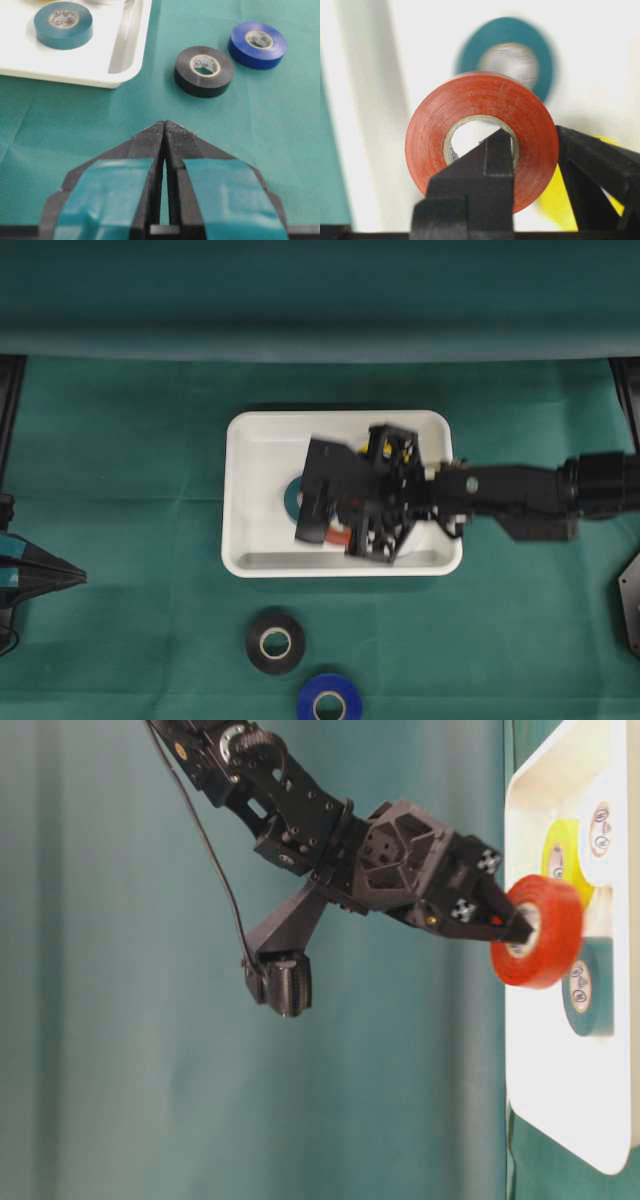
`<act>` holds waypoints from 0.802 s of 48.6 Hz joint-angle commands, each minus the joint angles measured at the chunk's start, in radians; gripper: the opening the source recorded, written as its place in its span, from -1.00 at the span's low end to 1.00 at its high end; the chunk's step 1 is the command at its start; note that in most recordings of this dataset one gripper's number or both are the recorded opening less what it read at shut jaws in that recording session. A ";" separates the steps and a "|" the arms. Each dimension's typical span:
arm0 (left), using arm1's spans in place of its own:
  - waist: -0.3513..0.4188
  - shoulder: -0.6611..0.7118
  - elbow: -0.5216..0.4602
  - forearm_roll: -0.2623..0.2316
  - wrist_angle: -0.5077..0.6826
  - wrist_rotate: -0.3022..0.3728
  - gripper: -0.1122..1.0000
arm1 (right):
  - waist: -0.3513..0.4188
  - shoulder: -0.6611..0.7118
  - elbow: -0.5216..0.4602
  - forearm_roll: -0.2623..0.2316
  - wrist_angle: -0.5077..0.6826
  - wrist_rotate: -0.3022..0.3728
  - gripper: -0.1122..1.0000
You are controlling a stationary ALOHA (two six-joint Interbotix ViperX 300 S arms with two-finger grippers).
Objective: Put the tape into the white case with the right arm.
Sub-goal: 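Carry the red roll into the tray's upper middle and release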
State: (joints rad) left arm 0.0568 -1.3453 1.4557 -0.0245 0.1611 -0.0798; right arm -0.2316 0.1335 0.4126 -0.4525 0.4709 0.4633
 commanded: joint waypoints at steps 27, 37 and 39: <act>0.003 0.009 -0.009 -0.002 -0.009 -0.012 -0.80 | -0.143 0.018 -0.037 -0.037 -0.141 -0.121 -0.78; 0.003 0.009 -0.009 -0.002 -0.011 -0.012 -0.80 | -0.147 0.032 -0.054 -0.037 -0.166 -0.124 -0.78; 0.003 0.009 -0.009 0.000 -0.011 -0.012 -0.80 | -0.147 0.037 -0.055 -0.037 -0.164 -0.123 -0.78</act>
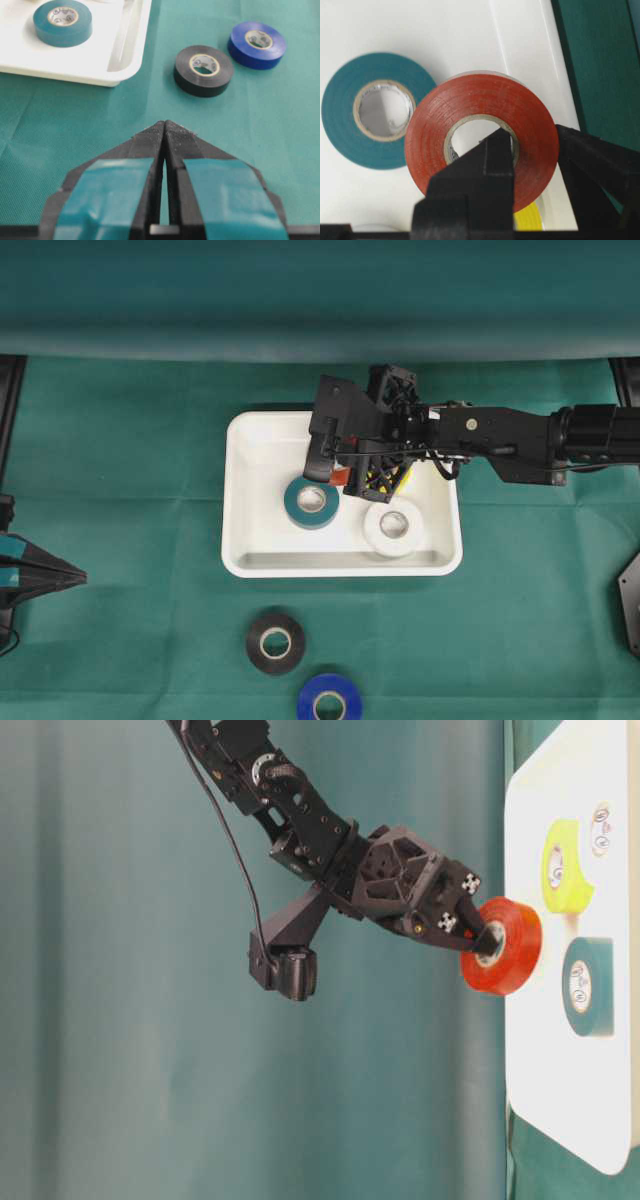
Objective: Put the tape into the white case with the right arm.
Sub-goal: 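Carry the red roll into the tray's upper middle and release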
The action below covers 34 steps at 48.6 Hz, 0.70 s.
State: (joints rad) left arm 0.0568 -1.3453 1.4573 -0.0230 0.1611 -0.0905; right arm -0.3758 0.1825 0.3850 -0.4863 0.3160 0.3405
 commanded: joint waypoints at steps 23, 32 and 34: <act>0.003 0.009 -0.011 -0.003 -0.011 -0.002 -0.80 | -0.003 -0.002 -0.015 -0.003 0.011 0.000 0.36; 0.003 0.009 -0.011 -0.003 -0.011 -0.002 -0.80 | -0.003 -0.029 0.025 -0.003 0.072 0.002 0.37; 0.003 0.009 -0.011 -0.003 -0.009 -0.002 -0.80 | -0.002 -0.043 0.040 -0.003 0.083 0.003 0.37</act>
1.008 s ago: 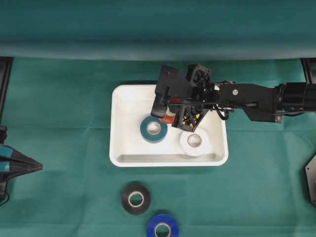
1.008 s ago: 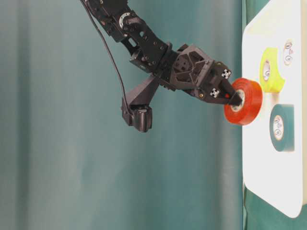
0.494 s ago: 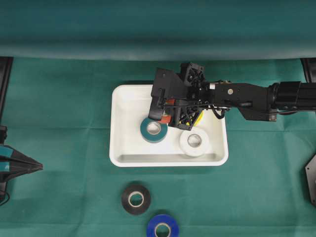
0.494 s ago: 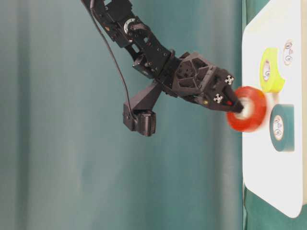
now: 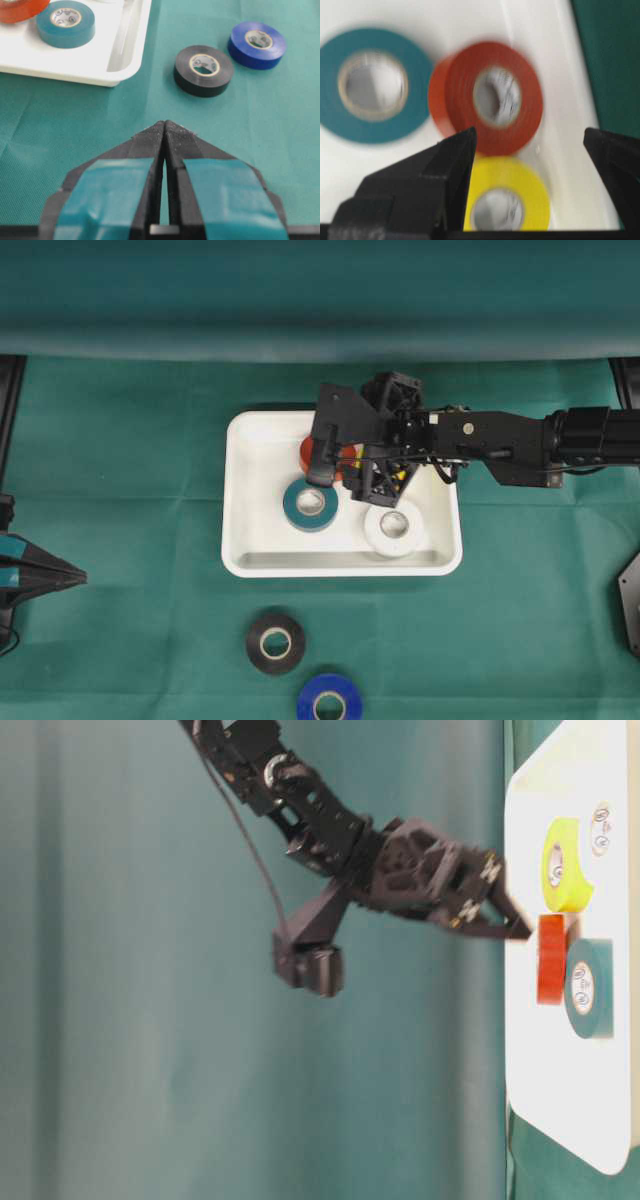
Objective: Put the tape into the white case with the right arm.
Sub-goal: 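Carry the red roll into the tray's upper middle and release, then withdraw the right gripper to the right side of the table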
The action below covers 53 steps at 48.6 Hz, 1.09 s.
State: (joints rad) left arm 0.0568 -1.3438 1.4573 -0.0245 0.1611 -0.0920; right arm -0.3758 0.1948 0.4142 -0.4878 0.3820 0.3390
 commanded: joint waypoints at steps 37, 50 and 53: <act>0.003 0.005 -0.011 -0.002 -0.011 0.000 -0.80 | -0.003 -0.529 0.555 0.000 -0.209 0.012 0.35; 0.003 0.003 -0.009 -0.002 -0.009 0.000 -0.80 | -0.003 -0.715 0.709 0.000 -0.250 0.012 0.34; 0.003 0.003 -0.011 -0.002 -0.009 0.000 -0.80 | -0.002 -0.749 0.730 0.000 -0.250 0.012 0.33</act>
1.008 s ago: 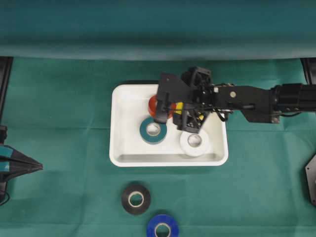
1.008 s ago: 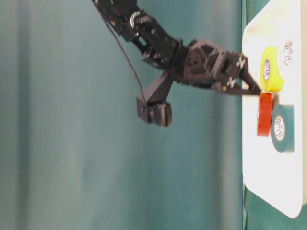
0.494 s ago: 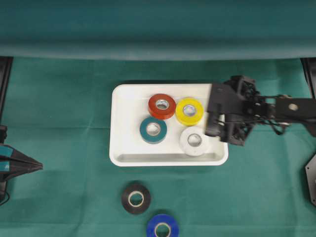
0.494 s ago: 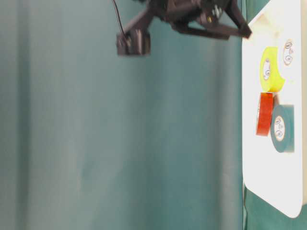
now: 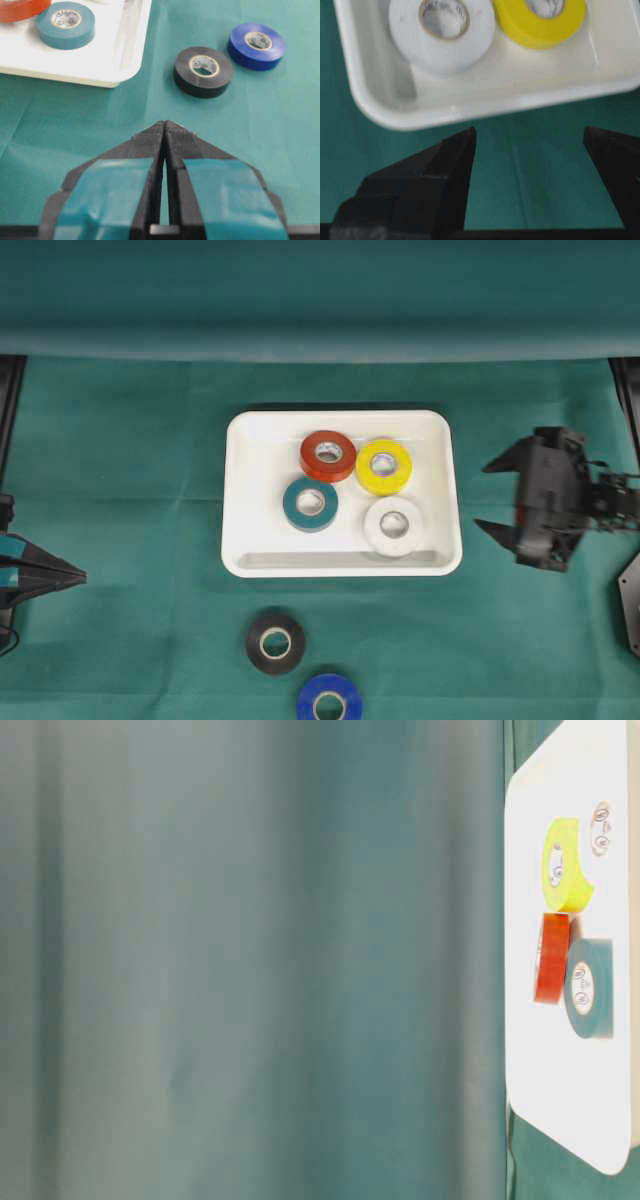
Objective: Put the tape into the white case with the right arm.
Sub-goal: 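Withdraw the right gripper to the right side of the table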
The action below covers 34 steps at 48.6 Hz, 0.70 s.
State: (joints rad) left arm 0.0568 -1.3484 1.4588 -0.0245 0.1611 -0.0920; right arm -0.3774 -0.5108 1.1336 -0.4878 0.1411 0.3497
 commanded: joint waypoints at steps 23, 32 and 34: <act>0.003 0.008 -0.011 0.000 -0.011 0.000 -0.80 | 0.083 -0.115 0.078 0.005 -0.015 0.002 0.33; 0.003 0.008 -0.011 0.000 -0.009 0.000 -0.80 | 0.230 -0.141 0.101 0.009 -0.017 0.008 0.33; 0.003 0.008 -0.011 -0.002 -0.009 0.000 -0.80 | 0.267 -0.153 0.106 0.009 -0.017 0.011 0.33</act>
State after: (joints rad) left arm 0.0583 -1.3484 1.4588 -0.0245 0.1611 -0.0905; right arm -0.1641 -0.6489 1.2441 -0.4817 0.1335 0.3559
